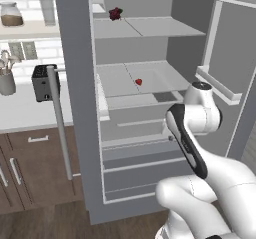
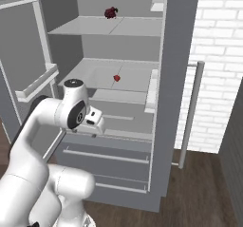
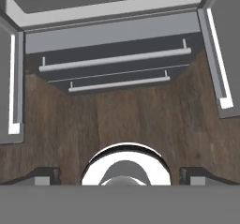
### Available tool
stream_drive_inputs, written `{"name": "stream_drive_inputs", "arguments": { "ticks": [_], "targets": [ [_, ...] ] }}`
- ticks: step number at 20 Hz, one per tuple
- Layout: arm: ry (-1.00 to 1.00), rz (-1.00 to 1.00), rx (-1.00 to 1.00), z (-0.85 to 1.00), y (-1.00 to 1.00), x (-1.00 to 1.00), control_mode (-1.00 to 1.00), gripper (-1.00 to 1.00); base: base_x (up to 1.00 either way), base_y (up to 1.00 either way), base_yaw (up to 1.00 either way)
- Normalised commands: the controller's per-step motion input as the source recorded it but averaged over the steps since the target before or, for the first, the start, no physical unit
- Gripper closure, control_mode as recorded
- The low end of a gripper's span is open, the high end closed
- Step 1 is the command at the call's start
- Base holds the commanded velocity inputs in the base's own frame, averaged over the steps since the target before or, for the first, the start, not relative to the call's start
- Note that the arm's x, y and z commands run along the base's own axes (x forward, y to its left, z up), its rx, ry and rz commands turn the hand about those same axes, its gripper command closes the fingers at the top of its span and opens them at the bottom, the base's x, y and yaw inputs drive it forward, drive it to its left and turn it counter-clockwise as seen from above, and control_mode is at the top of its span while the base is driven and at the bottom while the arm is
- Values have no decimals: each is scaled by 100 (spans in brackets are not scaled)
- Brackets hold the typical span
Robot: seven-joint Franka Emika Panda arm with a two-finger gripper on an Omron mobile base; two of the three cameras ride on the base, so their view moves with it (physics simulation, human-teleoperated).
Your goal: Take the strawberry from the fridge and place it on top of the pancake, located on the dining counter.
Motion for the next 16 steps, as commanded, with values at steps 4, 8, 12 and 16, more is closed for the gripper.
{"name": "stream_drive_inputs", "arguments": {
  "ticks": [4,8,12,16],
  "targets": [
    [0,0,0,0,0,11,100,-100,46,0,0],
    [0,0,0,0,0,0,100,-100,64,0,0],
    [0,0,0,0,0,0,100,-100,49,0,0],
    [0,0,0,0,0,0,100,-100,49,0,0]
  ]
}}
